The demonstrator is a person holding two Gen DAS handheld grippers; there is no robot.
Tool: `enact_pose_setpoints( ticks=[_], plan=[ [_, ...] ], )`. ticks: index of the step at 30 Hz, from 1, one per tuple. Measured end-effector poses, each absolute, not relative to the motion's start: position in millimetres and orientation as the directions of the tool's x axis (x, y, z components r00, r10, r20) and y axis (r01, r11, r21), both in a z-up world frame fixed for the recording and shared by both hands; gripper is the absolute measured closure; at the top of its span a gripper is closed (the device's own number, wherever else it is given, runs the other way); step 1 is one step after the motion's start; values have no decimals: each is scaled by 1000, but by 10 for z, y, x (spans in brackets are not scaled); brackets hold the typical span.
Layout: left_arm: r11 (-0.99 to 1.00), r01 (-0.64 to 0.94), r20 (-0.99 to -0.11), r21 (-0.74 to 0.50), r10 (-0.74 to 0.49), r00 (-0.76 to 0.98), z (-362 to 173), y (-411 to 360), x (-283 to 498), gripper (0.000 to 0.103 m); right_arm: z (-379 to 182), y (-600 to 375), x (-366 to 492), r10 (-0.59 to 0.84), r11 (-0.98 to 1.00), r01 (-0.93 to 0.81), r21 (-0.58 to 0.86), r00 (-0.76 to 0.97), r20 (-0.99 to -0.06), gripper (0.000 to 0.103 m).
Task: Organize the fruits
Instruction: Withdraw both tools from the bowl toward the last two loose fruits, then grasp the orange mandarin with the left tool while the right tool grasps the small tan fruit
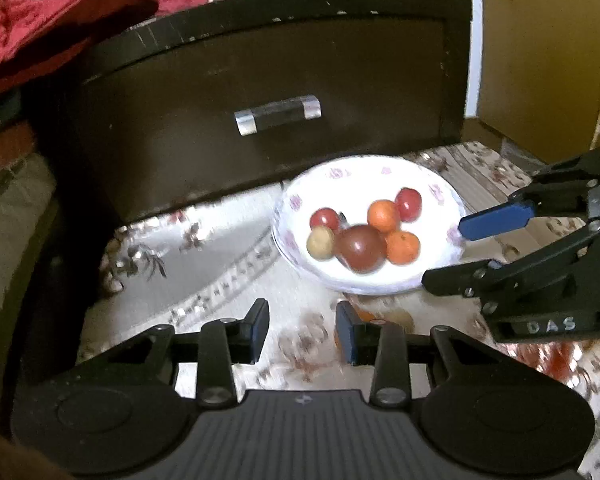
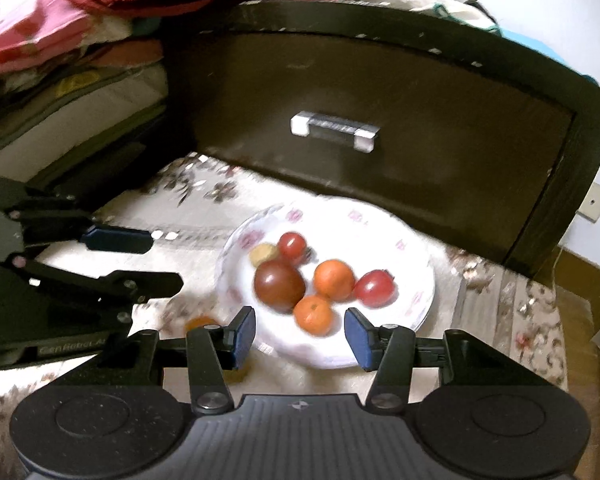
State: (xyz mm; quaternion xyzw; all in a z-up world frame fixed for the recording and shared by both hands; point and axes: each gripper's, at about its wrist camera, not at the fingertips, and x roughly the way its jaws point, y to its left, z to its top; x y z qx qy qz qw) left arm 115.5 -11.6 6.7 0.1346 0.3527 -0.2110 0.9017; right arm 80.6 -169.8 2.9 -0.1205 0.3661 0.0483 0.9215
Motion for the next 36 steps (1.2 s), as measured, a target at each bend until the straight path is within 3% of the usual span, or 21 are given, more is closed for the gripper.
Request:
enact_pose_setpoints(
  ticks=[14,25,36],
  plan=[
    [861,506,-738,43,-315,598,-117,13,1138,59,-368,-1554,905,68,938,-302,-167,635,-770,58],
    [841,541,-752,17,-346,561,-236,-50,1181,59,-494,-1543,1032,91,935,-323,-146,617,-781,82],
    [838,545,-740,-9,-372,560,-398,-273,1342,59,-429,-1780,857,48,956,-259,-136,598,-800,83]
  ],
)
